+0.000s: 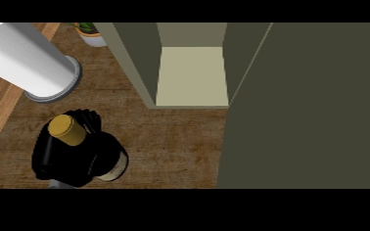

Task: Pick up the wine, place it into the cabinet and close the cabinet

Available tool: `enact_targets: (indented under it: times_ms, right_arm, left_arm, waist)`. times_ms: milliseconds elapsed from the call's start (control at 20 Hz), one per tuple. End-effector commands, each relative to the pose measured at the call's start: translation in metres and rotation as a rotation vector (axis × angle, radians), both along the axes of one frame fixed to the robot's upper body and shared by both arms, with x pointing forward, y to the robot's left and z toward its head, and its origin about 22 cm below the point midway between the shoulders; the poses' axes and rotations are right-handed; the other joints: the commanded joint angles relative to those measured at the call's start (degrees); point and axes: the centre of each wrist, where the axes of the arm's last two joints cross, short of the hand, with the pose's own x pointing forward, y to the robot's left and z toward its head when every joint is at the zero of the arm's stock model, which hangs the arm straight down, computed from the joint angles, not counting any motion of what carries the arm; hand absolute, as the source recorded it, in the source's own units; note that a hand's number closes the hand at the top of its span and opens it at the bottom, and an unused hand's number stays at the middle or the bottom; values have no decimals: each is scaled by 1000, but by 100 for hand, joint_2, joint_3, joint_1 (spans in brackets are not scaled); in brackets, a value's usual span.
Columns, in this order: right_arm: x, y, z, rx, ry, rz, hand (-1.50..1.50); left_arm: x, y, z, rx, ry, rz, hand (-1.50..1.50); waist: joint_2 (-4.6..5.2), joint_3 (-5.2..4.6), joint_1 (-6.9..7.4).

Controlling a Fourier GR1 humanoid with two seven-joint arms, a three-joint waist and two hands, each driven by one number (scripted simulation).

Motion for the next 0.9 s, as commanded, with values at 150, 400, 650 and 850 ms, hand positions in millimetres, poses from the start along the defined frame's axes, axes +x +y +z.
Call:
enact_targets:
  times_ms: [150,400,650,850]
  right_arm:
    - [-23,-3,9,64,-24,38,-150]
    - [-21,-9,5,53,-20,40,-150]
    - [-27,-7,12,40,-28,30,-150]
    - [-3,-10,-1,54,-22,49,-150]
  left_arm:
    - [4,-39,52,20,-5,-44,150]
    - [-5,-81,73,-16,30,-115,150]
    - [4,-117,97,-45,13,-135,150]
    - [20,-139,111,-51,21,-125,150]
  waist:
    - [4,-1,-10]
    - [2,1,-25]
    - [5,-2,-42]
    - [17,0,-32]
